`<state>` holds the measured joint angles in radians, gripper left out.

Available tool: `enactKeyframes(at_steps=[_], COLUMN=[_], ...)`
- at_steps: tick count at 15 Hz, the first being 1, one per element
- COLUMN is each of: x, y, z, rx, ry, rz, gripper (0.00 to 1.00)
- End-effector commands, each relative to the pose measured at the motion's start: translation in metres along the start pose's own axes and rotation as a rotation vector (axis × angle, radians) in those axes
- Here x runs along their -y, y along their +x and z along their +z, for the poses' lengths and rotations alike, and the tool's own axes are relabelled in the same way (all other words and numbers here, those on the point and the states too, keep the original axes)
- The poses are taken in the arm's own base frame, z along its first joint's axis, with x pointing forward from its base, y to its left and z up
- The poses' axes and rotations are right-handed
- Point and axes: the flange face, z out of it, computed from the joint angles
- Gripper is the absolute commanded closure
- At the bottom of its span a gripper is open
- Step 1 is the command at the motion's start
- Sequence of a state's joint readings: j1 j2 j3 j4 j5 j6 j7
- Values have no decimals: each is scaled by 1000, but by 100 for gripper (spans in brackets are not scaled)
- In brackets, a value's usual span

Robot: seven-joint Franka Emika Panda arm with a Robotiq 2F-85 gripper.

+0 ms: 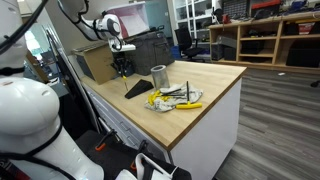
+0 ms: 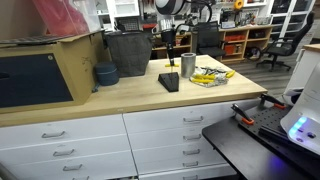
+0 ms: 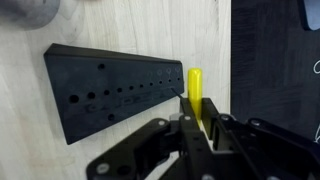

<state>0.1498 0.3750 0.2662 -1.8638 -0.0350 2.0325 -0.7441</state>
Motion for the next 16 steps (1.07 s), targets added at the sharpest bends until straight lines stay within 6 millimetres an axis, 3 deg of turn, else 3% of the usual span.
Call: enactKeyframes(at_steps=[1,16], x=[1,-3], y=[3,3], z=[1,1], rx=[18,60], ry=[32,7], rz=[-6,9], gripper=[96,96])
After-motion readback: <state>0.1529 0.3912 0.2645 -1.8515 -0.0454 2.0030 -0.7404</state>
